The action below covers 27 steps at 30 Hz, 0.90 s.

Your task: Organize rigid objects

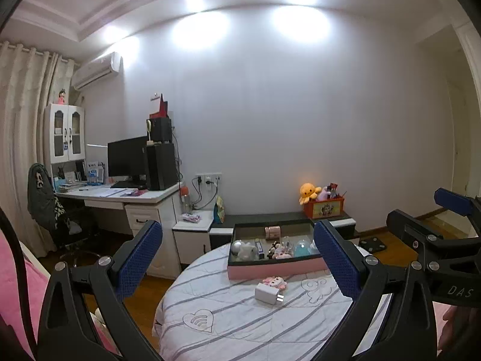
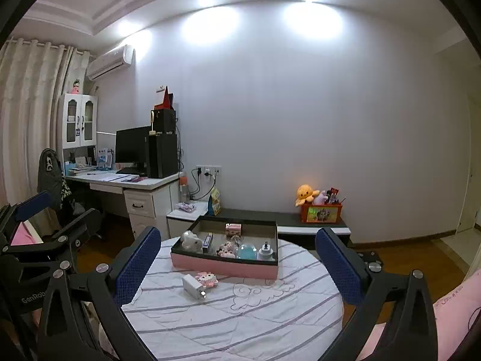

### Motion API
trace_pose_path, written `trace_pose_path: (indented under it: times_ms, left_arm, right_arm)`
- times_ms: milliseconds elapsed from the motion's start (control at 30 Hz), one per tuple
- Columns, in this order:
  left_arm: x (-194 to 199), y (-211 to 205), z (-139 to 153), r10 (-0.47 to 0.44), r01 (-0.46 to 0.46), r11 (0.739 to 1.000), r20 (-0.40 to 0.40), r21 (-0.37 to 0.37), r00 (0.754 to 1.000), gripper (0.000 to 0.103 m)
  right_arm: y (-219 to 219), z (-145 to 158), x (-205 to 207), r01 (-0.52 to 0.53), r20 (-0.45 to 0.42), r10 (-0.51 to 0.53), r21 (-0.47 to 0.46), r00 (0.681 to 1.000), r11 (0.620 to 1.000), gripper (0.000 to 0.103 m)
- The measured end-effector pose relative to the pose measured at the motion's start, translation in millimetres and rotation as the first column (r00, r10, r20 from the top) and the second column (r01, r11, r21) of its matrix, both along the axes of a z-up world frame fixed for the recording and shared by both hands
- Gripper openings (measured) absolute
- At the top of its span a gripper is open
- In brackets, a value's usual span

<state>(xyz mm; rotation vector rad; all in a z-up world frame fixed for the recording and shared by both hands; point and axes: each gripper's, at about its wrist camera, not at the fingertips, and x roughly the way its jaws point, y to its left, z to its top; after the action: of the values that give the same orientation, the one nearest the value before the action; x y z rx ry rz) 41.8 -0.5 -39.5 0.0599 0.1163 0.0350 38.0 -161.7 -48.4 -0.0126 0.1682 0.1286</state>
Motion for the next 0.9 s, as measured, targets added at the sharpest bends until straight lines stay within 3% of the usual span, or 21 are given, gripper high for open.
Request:
trace_pose_path:
  times_ms: [700, 800, 900]
  left_arm:
    - [5, 1, -6, -0.008, 0.008, 1.000, -0.014, -0.008, 1.000, 0.102]
    - [19, 4, -20, -0.041, 0.041, 0.999, -0.063, -0.015, 0.997, 0.103]
    - [46, 7, -47, -0.061, 0.053, 0.997, -0.161, -0.052, 0.985, 0.103]
  right_arm:
    - [-1, -5, -2, -0.004, -0.003, 0.004, 0.010, 1.000, 1.000, 0.103]
    - [0, -11, 6, -0.009, -0.024, 0.009, 0.010, 1.000, 1.000, 0.103]
    - [1, -26, 24, -0.018, -0.073, 0.018, 0.008, 0.997, 1.000, 0.103]
